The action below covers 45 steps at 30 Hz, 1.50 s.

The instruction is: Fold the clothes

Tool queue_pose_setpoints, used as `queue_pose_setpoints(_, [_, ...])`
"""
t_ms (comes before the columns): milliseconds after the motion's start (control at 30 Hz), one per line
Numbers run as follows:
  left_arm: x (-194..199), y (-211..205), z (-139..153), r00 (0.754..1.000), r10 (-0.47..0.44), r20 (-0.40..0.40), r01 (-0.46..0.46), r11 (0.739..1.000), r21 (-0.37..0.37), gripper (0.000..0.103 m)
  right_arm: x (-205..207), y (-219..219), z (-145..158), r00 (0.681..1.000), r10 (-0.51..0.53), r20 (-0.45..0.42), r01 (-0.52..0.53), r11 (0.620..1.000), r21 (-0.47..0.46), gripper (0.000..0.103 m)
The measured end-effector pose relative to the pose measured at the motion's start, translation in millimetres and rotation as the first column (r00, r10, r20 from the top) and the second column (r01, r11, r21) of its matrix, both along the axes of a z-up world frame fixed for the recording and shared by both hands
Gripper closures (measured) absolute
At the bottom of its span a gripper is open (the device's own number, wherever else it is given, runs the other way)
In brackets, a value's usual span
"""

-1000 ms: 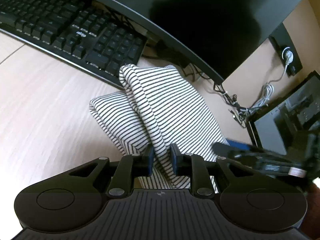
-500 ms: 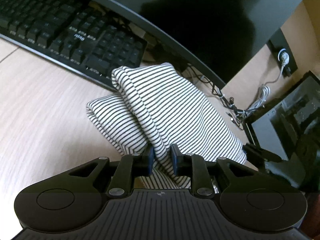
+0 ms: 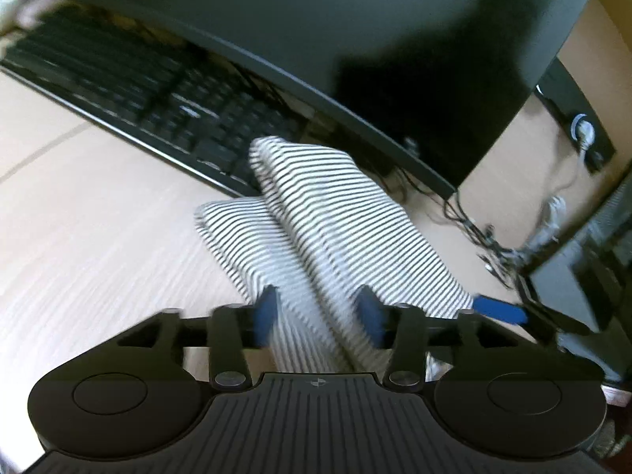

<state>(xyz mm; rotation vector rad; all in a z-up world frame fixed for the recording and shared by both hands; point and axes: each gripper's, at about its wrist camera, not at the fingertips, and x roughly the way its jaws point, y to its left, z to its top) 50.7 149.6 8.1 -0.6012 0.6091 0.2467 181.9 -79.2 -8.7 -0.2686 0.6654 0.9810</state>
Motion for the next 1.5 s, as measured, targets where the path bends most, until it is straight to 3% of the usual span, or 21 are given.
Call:
queue_pose_setpoints(133, [-25, -54, 9, 0.989, 0.145, -0.005, -0.144, 0.985, 0.097, 0.004, 0, -43, -5, 1.000, 0.000, 0.018, 0.000, 1.000, -0.009, 0.000])
queue_pose_setpoints(200, [-33, -81, 9, 0.978, 0.207, -0.008, -0.204, 0.969, 0.136, 0.001, 3, -60, -12, 1.000, 0.010, 0.014, -0.010, 1.000, -0.021, 0.000])
queue_pose_setpoints(367, [-25, -133, -9, 0.945, 0.307, -0.111, -0.286, 0.943, 0.172, 0.000, 16, -92, -33, 1.000, 0.019, -0.023, -0.019, 1.000, -0.024, 0.000])
queue_pose_setpoints(467, [-15, -155, -25, 0.936, 0.313, -0.161, -0.282, 0.941, 0.188, 0.000, 23, -101, -43, 1.000, 0.004, 0.028, -0.004, 1.000, -0.021, 0.000])
queue_pose_setpoints(567, [-5, -175, -32, 0.926, 0.332, -0.180, -0.280, 0.923, 0.266, 0.000, 32, -100, -49, 0.999, -0.005, 0.043, 0.007, 0.999, -0.033, 0.000])
queue_pose_setpoints(767, [6, -194, -37, 0.903, 0.395, -0.169, -0.326, 0.887, 0.328, 0.000, 36, -88, -54, 0.994, 0.098, 0.050, -0.094, 0.993, -0.074, 0.000])
queue_pose_setpoints(1100, [22, -212, -46, 0.830, 0.536, -0.157, -0.429, 0.792, 0.435, 0.000, 42, -95, -57, 0.988, 0.148, 0.042, -0.147, 0.988, -0.044, 0.000])
queue_pose_setpoints(1500, [19, -215, -48, 0.809, 0.570, -0.142, -0.465, 0.768, 0.440, 0.000, 39, -96, -56, 0.986, 0.160, 0.042, -0.158, 0.987, -0.033, 0.000])
